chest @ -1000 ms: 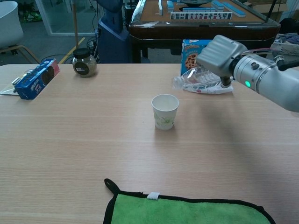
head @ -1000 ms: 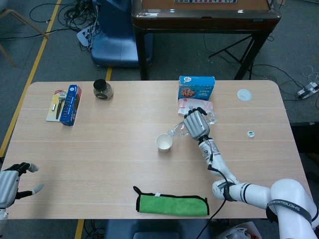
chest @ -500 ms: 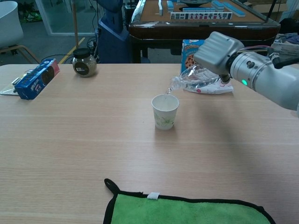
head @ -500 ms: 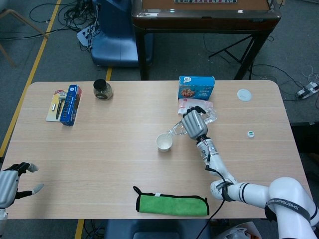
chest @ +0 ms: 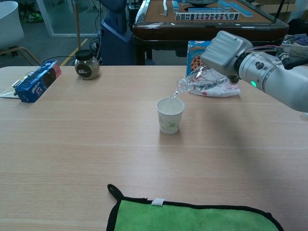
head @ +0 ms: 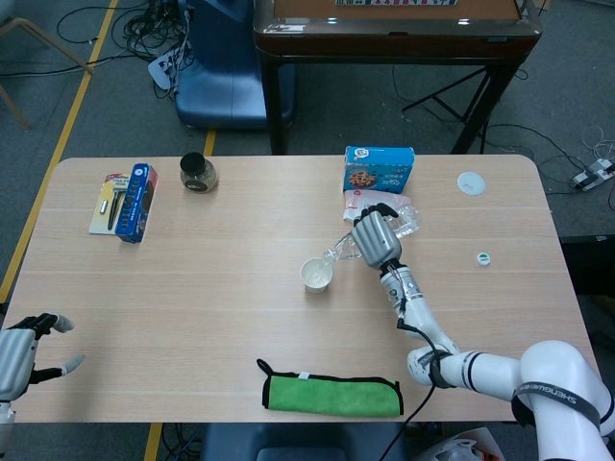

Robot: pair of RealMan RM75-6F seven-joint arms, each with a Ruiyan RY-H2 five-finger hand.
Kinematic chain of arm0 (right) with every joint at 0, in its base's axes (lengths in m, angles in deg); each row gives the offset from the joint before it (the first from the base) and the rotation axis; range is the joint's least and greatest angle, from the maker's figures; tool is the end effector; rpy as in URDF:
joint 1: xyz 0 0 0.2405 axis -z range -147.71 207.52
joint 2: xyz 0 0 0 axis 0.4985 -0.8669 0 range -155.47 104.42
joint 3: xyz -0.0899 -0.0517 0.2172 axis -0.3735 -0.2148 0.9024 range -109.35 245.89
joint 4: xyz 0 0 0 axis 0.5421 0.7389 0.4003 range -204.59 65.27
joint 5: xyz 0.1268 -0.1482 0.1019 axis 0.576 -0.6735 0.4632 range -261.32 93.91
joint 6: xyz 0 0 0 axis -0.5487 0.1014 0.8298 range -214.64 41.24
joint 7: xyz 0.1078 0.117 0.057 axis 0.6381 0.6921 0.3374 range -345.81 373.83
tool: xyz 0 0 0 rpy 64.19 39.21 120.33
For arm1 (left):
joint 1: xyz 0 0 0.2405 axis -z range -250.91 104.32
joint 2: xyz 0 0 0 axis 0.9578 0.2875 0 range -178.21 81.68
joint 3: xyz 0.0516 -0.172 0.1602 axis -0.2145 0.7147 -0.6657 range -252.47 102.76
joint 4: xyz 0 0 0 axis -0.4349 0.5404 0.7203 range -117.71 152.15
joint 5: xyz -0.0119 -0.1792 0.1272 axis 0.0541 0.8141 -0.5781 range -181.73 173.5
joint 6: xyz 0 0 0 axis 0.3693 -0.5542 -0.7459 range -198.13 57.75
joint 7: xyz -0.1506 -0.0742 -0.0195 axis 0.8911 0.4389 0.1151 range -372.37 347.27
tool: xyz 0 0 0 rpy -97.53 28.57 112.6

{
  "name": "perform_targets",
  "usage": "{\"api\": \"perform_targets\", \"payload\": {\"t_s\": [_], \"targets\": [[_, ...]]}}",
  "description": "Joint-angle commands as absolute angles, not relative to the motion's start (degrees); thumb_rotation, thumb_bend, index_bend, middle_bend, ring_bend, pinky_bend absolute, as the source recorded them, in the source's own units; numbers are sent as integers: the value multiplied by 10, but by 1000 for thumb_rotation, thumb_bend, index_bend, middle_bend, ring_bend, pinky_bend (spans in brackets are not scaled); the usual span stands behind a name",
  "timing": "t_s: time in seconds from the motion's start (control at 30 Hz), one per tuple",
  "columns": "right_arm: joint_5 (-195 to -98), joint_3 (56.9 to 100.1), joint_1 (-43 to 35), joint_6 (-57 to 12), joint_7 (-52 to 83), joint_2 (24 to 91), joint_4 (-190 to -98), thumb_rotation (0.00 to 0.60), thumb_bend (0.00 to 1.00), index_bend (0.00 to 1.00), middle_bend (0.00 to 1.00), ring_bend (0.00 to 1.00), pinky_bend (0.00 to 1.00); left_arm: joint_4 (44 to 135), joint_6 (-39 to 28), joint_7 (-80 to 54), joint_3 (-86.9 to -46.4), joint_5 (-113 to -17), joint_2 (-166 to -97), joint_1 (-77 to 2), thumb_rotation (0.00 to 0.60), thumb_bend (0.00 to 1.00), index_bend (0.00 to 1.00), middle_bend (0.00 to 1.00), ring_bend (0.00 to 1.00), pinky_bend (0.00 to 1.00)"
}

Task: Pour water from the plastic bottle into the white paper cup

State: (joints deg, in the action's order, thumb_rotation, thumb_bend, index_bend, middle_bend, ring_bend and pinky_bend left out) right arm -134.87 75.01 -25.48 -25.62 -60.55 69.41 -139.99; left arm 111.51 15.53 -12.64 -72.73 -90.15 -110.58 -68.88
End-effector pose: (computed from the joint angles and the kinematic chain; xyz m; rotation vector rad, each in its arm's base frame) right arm -0.1130 -0.4174 -0.0332 1.8259 0.0676 0.2533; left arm -0.2987 0.2003 0.1490 -1.3823 -0.9087 -0.9028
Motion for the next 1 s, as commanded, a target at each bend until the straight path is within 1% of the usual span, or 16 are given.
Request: {"api": "perform_targets", "payload": {"t_s": [0.03,0.6,0.9,1.0], "targets": [[-1349,750,-254,-254,-607,692,-1403,600,285,610,601,506,538,1114,155,-126,-727,-902,-1106,-689,600,30,471,489,460,613],[-1343,740,-256,-247,-632,684,-1409,600,285,610,601,506,538,1117,156,-127,-727,-902,-1105,-689,600,30,471,489,460,613],[-1336,740,-255,-245,-635,689,-1408,600,285,610,601,506,538,1117,156,-127,-727,-902,-1105,-689,600,30,471,489,460,613],[-1327,747,-251,-246,-620,693,-1409,600,285,610,601,506,538,1117,156,-127,-727,-902,-1105,-689,600,30,471,489,460,613]]}}
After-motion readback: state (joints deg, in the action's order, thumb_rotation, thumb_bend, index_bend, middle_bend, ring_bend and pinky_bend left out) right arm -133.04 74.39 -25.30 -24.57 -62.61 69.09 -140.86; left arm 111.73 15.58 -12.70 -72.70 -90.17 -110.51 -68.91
